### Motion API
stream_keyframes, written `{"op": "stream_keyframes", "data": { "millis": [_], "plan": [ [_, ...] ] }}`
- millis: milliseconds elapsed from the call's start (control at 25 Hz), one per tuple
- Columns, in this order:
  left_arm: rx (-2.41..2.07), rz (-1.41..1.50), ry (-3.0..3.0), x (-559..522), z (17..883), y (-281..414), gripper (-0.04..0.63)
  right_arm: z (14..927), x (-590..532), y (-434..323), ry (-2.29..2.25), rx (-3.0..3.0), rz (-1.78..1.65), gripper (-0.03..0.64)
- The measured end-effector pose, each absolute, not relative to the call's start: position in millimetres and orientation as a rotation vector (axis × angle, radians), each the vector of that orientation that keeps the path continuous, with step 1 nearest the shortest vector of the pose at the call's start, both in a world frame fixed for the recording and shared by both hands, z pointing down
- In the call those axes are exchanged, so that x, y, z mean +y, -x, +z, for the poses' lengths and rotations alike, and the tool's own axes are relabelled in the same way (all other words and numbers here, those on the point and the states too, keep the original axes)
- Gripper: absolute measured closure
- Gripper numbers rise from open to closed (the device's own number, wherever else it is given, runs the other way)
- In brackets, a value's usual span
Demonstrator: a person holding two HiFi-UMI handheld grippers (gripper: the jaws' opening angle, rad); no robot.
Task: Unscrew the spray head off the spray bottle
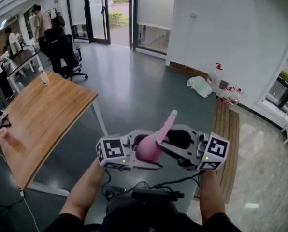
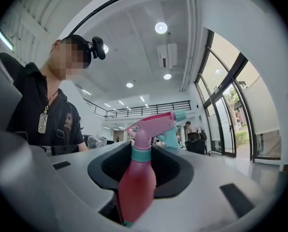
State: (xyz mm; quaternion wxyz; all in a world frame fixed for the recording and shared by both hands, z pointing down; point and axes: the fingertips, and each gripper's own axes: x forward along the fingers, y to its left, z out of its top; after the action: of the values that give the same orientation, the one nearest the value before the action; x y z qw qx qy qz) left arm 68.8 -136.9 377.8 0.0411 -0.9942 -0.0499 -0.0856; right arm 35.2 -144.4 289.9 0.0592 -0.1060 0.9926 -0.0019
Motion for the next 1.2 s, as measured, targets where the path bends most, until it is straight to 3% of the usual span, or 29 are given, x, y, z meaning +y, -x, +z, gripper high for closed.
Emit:
{"op": "stream_keyframes", "data": {
  "millis": [360, 800, 1200],
  "plan": [
    [0.127, -0.194, 3.041, -176.3, 377.7, -68.5, 0.153, 287.7, -166.3, -47.9, 0.508, 2.945, -0.034, 0.439],
    [0.786, -0.305, 2.825, -243.3, 383.0, -65.7, 0.15, 293.0, -208.0, -51.3, 0.921, 2.83, -0.134, 0.439],
    [0.922, -0.364, 2.764, -250.3, 396.8, -71.3, 0.15, 307.1, -227.0, -60.4, 1.135, 2.746, -0.248, 0.439]
  ]
}}
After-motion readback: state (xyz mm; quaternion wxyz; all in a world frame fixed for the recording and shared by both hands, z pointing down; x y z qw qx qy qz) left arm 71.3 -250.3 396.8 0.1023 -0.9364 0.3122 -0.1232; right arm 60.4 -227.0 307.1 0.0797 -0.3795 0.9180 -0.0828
